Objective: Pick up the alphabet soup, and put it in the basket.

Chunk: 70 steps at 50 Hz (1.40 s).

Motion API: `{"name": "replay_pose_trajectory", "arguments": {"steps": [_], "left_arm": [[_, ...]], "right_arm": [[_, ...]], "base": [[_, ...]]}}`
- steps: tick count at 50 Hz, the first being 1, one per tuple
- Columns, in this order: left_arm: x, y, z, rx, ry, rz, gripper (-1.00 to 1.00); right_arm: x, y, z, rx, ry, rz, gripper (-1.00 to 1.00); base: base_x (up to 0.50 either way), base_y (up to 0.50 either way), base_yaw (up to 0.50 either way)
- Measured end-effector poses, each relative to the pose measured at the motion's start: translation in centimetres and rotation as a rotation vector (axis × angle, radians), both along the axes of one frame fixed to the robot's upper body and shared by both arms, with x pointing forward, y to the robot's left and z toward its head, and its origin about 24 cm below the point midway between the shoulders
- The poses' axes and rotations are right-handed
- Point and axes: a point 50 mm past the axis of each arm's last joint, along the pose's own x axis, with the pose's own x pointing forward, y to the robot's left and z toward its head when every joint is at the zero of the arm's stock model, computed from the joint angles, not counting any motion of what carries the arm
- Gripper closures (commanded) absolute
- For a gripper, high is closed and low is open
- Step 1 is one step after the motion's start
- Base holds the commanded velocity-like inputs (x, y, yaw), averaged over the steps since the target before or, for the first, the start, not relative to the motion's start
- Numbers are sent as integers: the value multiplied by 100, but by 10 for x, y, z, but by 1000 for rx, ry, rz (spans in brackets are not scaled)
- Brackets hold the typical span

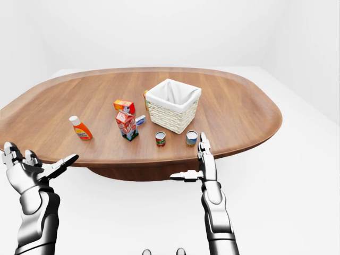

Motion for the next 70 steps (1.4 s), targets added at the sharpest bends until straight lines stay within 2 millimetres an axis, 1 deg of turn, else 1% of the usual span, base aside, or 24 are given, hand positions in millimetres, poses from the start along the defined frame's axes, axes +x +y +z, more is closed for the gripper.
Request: {"name": "replay_pose_trajectory", "arguments": {"steps": [12,32,54,70], "left_arm": [[-1,0,0,4,-1,-2,-100],[-2,0,2,5,-11,1,-100],[-2,0,2,12,-8,2,-100],[0,0,0,4,3,0,-100]], "right_arm": [[-1,0,0,-7,-2,6,-100],[-1,0,-1,-13,-4,6,-100],[0,-1,-2,-2,1,0,-100],[-1,-1,-2,-8,2,0,-100]], "base": [[0,0,0],[19,-3,0],[19,-21,0],[19,-9,0]]}}
